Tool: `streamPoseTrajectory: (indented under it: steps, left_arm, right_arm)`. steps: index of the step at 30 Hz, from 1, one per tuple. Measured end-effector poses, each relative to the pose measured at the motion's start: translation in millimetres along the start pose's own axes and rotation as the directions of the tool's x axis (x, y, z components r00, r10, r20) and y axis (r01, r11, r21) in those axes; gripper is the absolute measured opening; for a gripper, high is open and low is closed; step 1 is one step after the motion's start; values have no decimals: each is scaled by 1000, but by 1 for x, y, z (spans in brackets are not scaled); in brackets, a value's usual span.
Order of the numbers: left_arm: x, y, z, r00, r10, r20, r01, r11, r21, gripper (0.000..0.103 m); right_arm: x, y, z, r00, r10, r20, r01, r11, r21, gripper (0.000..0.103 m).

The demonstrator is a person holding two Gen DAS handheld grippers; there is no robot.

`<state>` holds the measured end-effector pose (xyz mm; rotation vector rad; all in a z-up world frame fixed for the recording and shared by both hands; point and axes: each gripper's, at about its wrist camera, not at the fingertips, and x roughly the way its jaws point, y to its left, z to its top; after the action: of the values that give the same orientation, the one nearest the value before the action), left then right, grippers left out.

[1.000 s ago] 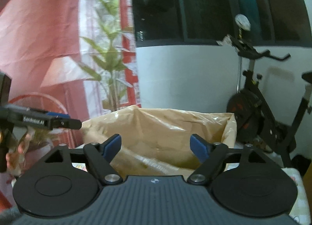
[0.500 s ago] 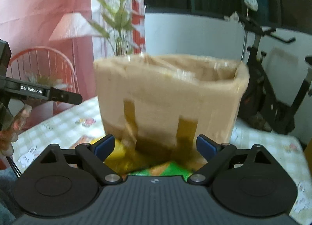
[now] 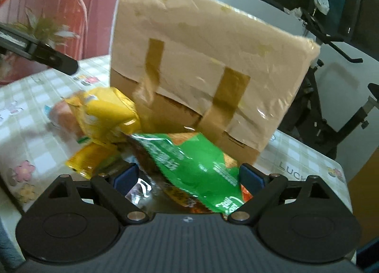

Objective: Organize snacks
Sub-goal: 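Return both tools to the pile and grasp the green cracker bag with the right tool, then grasp the yellow chip bag with the left tool while the right tool holds the green bag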

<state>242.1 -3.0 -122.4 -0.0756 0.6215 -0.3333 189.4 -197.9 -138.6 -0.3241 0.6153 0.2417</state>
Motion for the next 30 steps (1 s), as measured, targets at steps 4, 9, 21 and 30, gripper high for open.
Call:
streamPoseTrajectory:
  steps: [4,9,21,30]
  left_arm:
    - [3,-9,0,1000,-7,-1,7,1000,16,84]
    - [17,-18,2,999,-38,-37,40,999,36,84]
    - [65,-14,1,985,-74,-155,69,997,-37,85]
    - [64,-13,-19,981,-92,-171,92,996,-7,94]
  right_arm:
    - [12,-6,1,999,14,-30,-12,999,52,94]
    - [15,1,0,1000,11,-28,-9,995,95,88]
    - [1,-1,-7,999,44,7,-45,990,132,82]
    - [-1,-3,-9,999,45,13,-46,990,136,82]
